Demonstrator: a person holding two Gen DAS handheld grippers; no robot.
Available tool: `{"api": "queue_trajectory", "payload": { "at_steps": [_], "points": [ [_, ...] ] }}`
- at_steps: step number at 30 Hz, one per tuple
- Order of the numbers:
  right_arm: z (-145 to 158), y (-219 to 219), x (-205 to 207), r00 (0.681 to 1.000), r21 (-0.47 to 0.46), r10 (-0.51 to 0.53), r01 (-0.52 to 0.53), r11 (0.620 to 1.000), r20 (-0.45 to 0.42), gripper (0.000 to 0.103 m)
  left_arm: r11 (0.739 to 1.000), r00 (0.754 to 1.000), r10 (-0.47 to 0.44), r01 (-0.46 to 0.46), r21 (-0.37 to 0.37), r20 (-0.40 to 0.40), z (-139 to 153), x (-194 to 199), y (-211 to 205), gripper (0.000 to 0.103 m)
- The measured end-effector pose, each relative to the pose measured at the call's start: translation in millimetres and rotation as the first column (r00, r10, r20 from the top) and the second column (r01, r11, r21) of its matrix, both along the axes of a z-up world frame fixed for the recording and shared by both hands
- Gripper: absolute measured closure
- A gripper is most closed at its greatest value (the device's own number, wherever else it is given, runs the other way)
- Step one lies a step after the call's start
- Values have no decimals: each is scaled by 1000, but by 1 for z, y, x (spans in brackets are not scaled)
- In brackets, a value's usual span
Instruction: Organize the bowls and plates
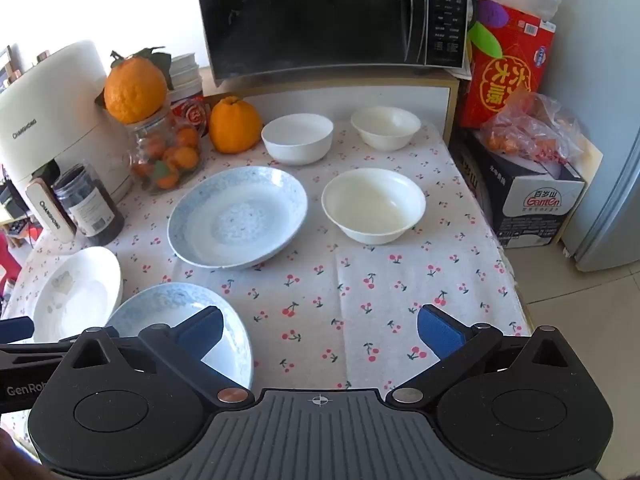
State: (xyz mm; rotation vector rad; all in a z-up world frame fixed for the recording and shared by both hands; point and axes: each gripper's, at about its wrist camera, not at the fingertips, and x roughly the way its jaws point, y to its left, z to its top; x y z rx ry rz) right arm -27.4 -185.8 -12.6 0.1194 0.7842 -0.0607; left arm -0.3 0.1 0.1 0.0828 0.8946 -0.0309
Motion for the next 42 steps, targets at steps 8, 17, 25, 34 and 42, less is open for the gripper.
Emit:
{"api": "queue_trajectory", "payload": {
  "at_steps": [8,17,25,34,42],
  "points": [
    [-3,10,4,999,-24,27,-27,999,-19,0,1000,999,31,-31,-4,17,3,-9,2,0],
    [-4,18,10,998,-32,47,-48,998,-42,0,999,999,34,-34,2,-10,0,1,10,0],
    [-3,20,14,997,-29,58,-59,998,-43,0,998,998,56,-56,8,-15,-1,4,14,0],
    [-2,18,19,996,-6,60,-61,998,-63,0,998,998,56,-56,6,-29,-3,6,14,0],
    [5,19,20,995,19,84,-83,996,-60,0,997,996,74,-74,-5,-45,-5,11,18,0]
  ]
}}
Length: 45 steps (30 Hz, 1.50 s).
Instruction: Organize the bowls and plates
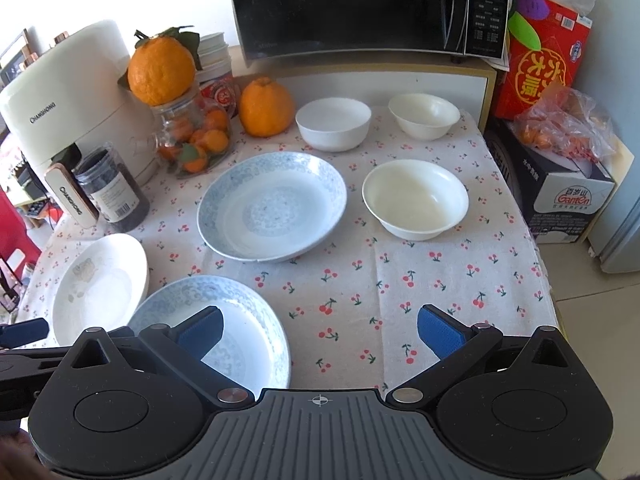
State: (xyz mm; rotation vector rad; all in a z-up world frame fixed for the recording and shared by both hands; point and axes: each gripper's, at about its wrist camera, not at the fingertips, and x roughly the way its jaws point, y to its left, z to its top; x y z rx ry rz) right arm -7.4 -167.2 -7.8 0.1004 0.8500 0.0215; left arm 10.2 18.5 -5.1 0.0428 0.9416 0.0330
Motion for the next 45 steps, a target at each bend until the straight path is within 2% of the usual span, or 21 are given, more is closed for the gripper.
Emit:
{"api": "queue_trajectory", "payload": {
  "at_steps": [25,45],
  "points": [
    [0,0,1,1000,-13,-1,1,1000,13,0,1000,999,24,-24,-2,30,5,0,5,0],
    [-3,7,7,1000,-11,9,-9,1000,3,0,1000,999,27,-27,-14,17,5,3,7,0]
  ]
}}
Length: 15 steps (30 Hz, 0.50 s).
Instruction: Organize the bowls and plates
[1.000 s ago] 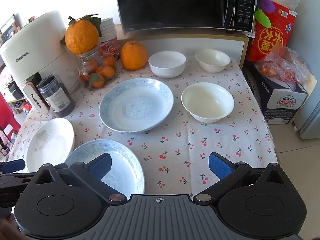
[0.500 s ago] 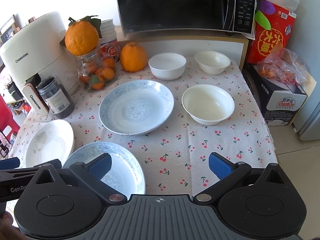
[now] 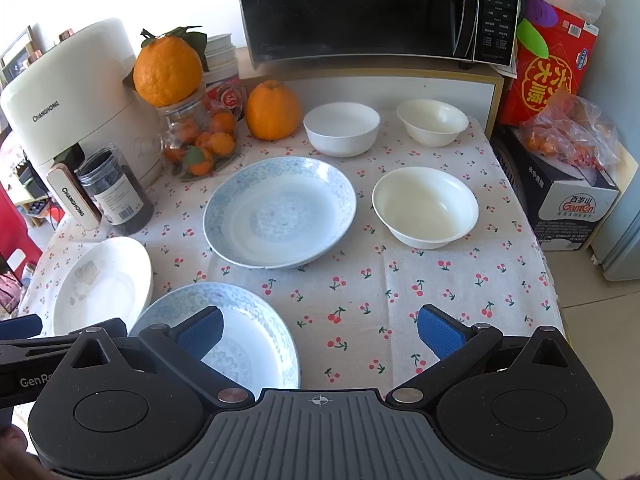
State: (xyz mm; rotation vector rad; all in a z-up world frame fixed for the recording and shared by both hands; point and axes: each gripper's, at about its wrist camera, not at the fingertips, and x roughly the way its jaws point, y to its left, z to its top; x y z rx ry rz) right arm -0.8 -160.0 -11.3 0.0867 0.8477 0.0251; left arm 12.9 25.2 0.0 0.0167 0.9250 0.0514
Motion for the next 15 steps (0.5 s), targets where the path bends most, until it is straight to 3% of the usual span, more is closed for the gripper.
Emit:
{"api": "queue_trajectory", "payload": {
  "at_steps": [15],
  "points": [
    [-1,-8,10,1000,6,-28,28,1000,-7,0,1000,1000,17,-17,20,14,0,6,0,0]
  ]
}}
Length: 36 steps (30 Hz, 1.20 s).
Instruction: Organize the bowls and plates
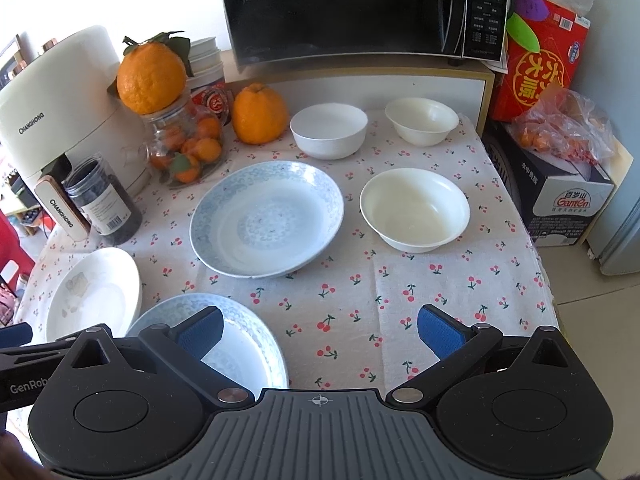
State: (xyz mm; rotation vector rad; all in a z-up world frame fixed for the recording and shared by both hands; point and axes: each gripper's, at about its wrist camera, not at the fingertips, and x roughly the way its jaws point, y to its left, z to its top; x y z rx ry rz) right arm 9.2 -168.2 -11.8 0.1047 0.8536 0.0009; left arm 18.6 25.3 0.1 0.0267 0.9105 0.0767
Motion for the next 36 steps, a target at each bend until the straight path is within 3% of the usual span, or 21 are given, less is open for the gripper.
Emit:
{"api": "queue_trajectory", "payload": {
  "at_steps": [14,19,26,29,32,34,36],
  "points": [
    [-4,5,-1,999,-8,26,-26,1000,46,0,1000,999,-30,30,-6,16,-4,9,-1,0],
    [1,-3,11,1000,98,23,-22,995,-5,0,996,997,-80,80,-27,14,3,18,-3,0],
    [16,-11,34,996,156,86,-86,984,6,0,984,984,-171,173,-44,42,8,47,-9,1],
    [2,-29,48,998,268,58,-55,962,-2,0,982,984,-168,172,-74,62,-4,63,-6,10],
    [-27,-42,63,996,439,55,-21,898,-65,2,977,984,-169,174,-126,46,-22,80,-2,27],
    [-41,-42,75,990,493,58,14,870,-130,10,967,983,-183,183,-175,16,-33,94,-1,36],
    [-50,-40,85,990,498,48,23,867,-129,15,963,985,-170,168,-213,7,-42,104,1,46]
  ]
}}
